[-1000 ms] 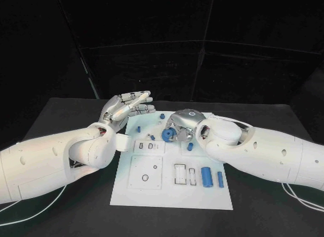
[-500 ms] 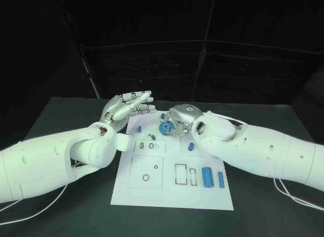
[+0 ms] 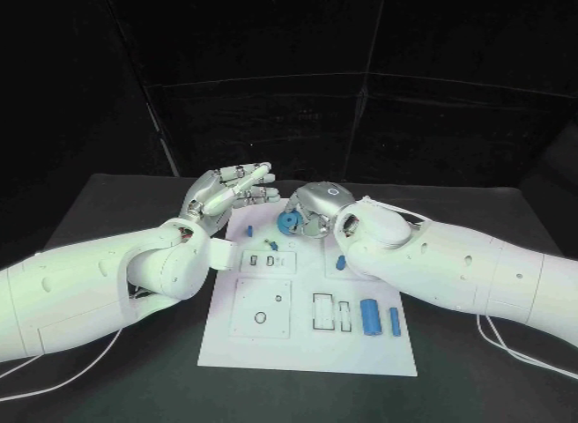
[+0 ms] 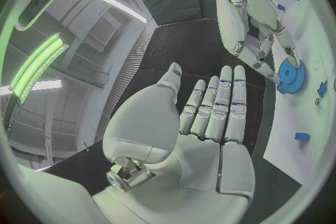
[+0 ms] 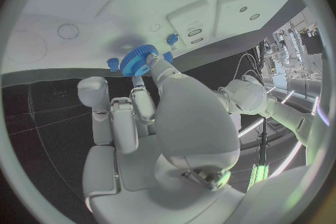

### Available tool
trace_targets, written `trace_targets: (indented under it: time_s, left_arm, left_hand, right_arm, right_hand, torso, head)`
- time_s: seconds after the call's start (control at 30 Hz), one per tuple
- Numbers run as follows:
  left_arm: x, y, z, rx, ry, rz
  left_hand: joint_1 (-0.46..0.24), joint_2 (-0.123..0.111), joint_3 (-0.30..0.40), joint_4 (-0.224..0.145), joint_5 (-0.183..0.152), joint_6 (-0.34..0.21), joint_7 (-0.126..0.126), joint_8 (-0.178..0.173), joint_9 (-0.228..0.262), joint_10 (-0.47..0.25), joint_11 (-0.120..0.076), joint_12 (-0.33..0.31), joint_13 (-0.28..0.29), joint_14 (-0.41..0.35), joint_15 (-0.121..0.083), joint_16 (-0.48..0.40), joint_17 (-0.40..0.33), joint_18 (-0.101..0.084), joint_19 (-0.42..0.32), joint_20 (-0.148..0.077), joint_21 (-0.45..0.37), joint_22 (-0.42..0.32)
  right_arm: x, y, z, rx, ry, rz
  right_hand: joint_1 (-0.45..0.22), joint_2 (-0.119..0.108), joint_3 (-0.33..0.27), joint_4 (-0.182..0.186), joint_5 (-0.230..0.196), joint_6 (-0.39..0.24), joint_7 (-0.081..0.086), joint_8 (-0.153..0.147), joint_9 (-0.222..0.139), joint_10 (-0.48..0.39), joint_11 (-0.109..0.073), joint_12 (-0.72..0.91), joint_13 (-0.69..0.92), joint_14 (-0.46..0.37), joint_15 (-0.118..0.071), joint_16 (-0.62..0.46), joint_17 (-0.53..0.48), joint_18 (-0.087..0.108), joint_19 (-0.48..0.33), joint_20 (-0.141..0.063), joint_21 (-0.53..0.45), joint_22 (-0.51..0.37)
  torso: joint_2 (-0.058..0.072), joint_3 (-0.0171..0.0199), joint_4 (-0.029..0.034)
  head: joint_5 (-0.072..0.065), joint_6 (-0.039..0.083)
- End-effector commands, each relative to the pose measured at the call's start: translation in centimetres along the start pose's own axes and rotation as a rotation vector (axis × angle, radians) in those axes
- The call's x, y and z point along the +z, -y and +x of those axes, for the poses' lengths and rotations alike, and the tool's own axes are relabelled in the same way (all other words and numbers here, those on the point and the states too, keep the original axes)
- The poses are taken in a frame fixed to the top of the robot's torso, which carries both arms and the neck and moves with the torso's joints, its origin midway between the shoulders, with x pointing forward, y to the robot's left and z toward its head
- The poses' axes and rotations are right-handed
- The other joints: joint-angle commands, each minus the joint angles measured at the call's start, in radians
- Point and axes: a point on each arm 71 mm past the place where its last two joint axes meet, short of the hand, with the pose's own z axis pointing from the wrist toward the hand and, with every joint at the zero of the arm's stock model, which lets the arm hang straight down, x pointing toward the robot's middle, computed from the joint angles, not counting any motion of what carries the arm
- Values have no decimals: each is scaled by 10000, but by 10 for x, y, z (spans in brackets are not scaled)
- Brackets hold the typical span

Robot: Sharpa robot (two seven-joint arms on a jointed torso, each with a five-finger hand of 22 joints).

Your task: Assemble the parts on the task board

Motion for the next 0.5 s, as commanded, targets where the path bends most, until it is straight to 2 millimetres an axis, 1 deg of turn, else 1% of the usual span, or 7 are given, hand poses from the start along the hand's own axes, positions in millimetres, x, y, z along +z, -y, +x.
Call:
trace_targets:
  time_s: [0.03, 0.07, 0.13, 0.2, 0.33, 0.43, 0.5]
  left_arm:
    - [1, 1, 2, -57, -142, 78]
    - [1, 1, 2, -57, -142, 78]
    - [1, 1, 2, -58, -143, 77]
    - [1, 1, 2, -60, -148, 77]
    - [1, 1, 3, -67, -160, 75]
    - [1, 1, 3, -68, -163, 75]
    - [1, 1, 3, -67, -162, 73]
  left_hand:
    - [-8, 75, -59, -17, 63, -2, 457, -51, -16, 10, 45, -35, -15, 8, 7, -60, -8, 102, 39, 32, -39, -9]
    - [-8, 75, -59, -17, 63, -2, 457, -51, -16, 10, 45, -35, -15, 8, 7, -60, -8, 102, 39, 32, -39, -9]
    - [-8, 75, -59, -17, 63, -2, 457, -51, -16, 10, 45, -35, -15, 8, 7, -60, -8, 102, 39, 32, -39, -9]
    - [-8, 75, -59, -17, 63, -2, 457, -51, -16, 10, 45, -35, -15, 8, 7, -60, -8, 102, 39, 32, -39, -9]
    - [-8, 75, -59, -17, 63, -2, 457, -51, -16, 10, 45, -35, -15, 8, 7, -60, -8, 102, 39, 32, -39, -9]
    - [-8, 75, -59, -17, 63, -2, 457, -51, -16, 10, 45, -35, -15, 8, 7, -60, -8, 102, 39, 32, -39, -9]
    - [-8, 75, -59, -17, 63, -2, 457, -51, -16, 10, 45, -35, -15, 8, 7, -60, -8, 102, 39, 32, -39, -9]
  right_arm:
    - [2, -1, -3, 135, 326, -138]
    - [3, 0, -3, 132, 312, -125]
    - [5, 1, -2, 111, 235, -62]
    - [7, 1, 0, 80, 134, -23]
    - [11, 2, 2, 16, -37, 54]
    - [14, 3, 4, -22, -141, 104]
    - [16, 3, 5, -47, -198, 142]
  right_hand:
    - [-120, -5, 82, 7, 61, 68, -6, 34, 14, 72, 30, 50, 13, 796, -58, 57, 1345, -90, 56, -12, 69, 15]
    - [-120, -5, 82, 7, 61, 68, -6, 34, 14, 72, 30, 50, 13, 796, -58, 57, 1345, -90, 56, -12, 69, 15]
    - [-122, -6, 89, 4, 63, 69, -6, 32, 14, 70, 30, 47, 10, 795, -59, 55, 1339, -91, 57, -13, 70, 16]
    - [-125, -8, 93, 4, 63, 69, -5, 31, 14, 67, 31, 44, 5, 796, -59, 57, 1343, -92, 60, -13, 72, 20]
    - [-157, -34, 110, 4, 54, 67, 0, 23, 13, 76, 36, 52, 18, 796, -57, 58, 1346, -93, 63, -13, 75, 24]
    - [-186, -40, 128, 10, 49, 71, 1, 19, 14, 84, 38, 57, 27, 799, -55, 62, 1358, -96, 71, -13, 81, 38]
    - [-198, -42, 135, 13, 46, 72, 2, 17, 14, 88, 39, 60, 31, 799, -55, 63, 1361, -97, 74, -12, 82, 42]
  torso:
    - [-1, -2, -9]
    - [-4, 3, -15]
    - [-5, 0, -19]
    - [-7, -3, -13]
    - [3, 2, -1]
    - [5, 6, -3]
    - [-3, 2, -7]
  head:
    - [11, -10]
    - [17, -11]
    - [11, -8]
    - [-13, -15]
    - [-10, -21]
    - [-6, -27]
    - [-2, -44]
